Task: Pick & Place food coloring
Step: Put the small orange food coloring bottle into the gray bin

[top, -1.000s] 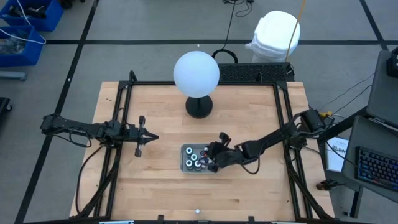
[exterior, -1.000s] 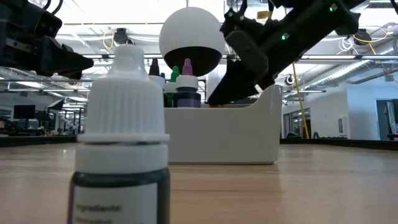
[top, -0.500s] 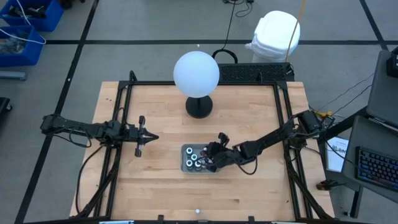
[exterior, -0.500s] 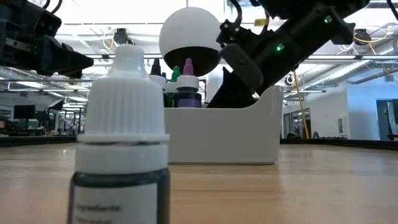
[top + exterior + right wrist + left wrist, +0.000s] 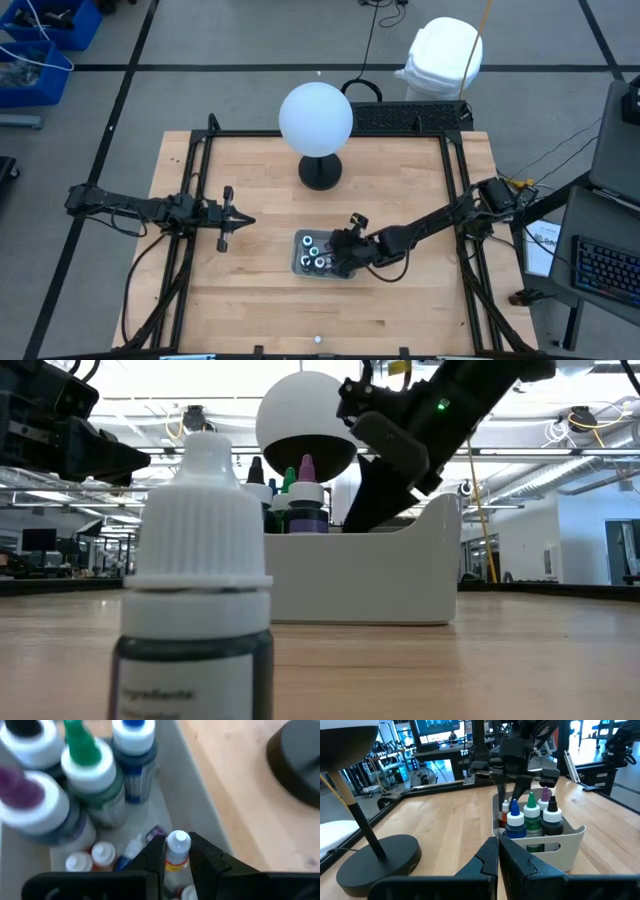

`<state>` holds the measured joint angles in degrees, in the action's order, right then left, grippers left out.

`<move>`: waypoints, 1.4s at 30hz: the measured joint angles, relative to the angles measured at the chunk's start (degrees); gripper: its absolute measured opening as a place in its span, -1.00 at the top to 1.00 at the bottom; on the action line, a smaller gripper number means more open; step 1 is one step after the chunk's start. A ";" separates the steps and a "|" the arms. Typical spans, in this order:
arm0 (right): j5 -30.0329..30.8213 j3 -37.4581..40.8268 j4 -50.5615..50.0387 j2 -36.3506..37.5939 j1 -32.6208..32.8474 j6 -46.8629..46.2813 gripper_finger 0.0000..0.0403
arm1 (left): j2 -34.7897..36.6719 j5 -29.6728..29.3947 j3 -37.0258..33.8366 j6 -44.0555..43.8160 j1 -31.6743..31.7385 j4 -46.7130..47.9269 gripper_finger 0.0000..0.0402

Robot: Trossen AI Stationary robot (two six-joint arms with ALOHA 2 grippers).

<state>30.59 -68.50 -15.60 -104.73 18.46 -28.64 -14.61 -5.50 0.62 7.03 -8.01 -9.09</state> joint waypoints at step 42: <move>-8.42 1.28 -2.66 -0.31 -2.75 1.03 0.51 | 0.00 -0.04 0.00 0.24 0.00 0.08 0.89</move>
<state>22.17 -67.22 -18.26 -105.03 15.70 -27.62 -14.61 -5.53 0.62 7.27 -8.01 -9.02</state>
